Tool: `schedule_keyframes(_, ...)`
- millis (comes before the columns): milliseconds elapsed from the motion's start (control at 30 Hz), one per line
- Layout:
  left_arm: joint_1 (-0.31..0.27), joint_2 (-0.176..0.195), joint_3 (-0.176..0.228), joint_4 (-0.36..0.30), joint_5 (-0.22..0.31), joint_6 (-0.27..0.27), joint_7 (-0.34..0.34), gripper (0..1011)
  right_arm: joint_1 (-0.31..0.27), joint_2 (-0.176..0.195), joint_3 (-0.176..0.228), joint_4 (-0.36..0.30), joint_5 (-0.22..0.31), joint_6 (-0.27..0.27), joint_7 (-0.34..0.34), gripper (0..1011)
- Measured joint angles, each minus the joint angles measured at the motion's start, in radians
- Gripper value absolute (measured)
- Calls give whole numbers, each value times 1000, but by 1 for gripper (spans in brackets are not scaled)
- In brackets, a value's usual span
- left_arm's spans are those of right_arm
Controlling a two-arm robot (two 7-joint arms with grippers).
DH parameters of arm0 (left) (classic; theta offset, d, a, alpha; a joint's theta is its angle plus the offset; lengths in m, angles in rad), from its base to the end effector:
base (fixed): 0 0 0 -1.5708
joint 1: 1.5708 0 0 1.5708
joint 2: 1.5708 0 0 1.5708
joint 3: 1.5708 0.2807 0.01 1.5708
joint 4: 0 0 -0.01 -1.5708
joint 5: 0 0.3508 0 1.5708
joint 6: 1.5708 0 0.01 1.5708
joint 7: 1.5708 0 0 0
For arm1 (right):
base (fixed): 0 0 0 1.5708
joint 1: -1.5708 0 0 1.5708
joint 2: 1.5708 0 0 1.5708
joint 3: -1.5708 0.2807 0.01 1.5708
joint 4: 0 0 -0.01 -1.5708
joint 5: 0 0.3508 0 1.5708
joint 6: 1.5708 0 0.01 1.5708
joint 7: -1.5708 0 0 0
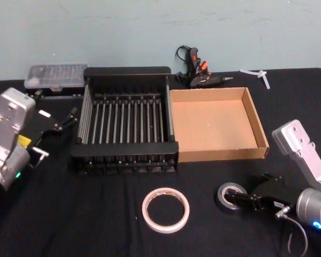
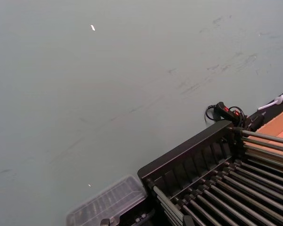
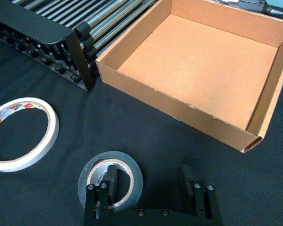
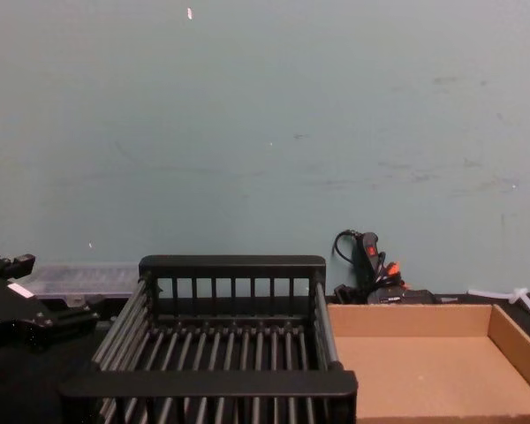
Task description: Pick up the white tape and place it into the black box , Pick up the silver tape and place it into the brown box.
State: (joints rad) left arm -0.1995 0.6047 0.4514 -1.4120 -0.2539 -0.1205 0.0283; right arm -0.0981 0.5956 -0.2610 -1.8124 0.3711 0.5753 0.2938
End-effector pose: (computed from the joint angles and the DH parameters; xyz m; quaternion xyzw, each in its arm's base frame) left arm 0.3963 0.0663 -0.3028 0.1415 -0.1325 0.5799 0.7913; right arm 0.3257 -0.0385 -0.2600 -0.2733 0.1465 -0.4456 0.8398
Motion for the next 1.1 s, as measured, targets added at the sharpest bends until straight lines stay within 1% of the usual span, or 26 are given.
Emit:
schedule_keyframes(67,0,0,0,0,0,0,0,1001,0,0,0,0,0,0,0,824)
schedule_keyframes(100,0,0,0,0,0,0,0,1001,0,0,0,0,1,0,0,771)
schedule_keyframes(233,0,0,0,0,0,0,0,1001,-1,0,1,0,1,0,0,693)
schedule_keyframes(267,0,0,0,0,0,0,0,1001,-1,0,1,-1,1,0,0,634)
schedule_keyframes(333,0,0,0,0,0,0,0,1001,-1,0,1,-1,2,0,0,594)
schedule_keyframes(367,0,0,0,0,0,0,0,1001,-1,0,1,-1,2,0,0,533)
schedule_keyframes(433,0,0,0,0,0,0,0,1001,-1,0,1,-1,2,0,0,492)
schedule_keyframes(467,0,0,0,0,0,0,0,1001,-1,0,1,-1,2,0,-1,429)
schedule_keyframes(500,0,0,0,0,0,0,0,1001,-1,0,1,-1,2,0,-1,416)
schedule_keyframes(567,0,0,0,0,0,0,0,1001,-1,0,1,-1,2,0,-1,346)
schedule_keyframes(600,0,0,0,0,0,0,0,1001,-1,0,1,-1,2,0,-1,330)
schedule_keyframes(667,0,0,0,0,0,0,0,1001,-1,0,1,-1,2,0,-1,246)
schedule_keyframes(733,0,0,0,0,0,0,0,1001,-1,0,1,-1,2,0,-1,215)
schedule_keyframes(767,0,0,0,0,0,0,0,1001,-1,0,1,-1,2,0,-1,168)
schedule_keyframes(1100,0,0,0,0,0,0,0,1001,-3,-1,4,-2,3,-5,-1,160)
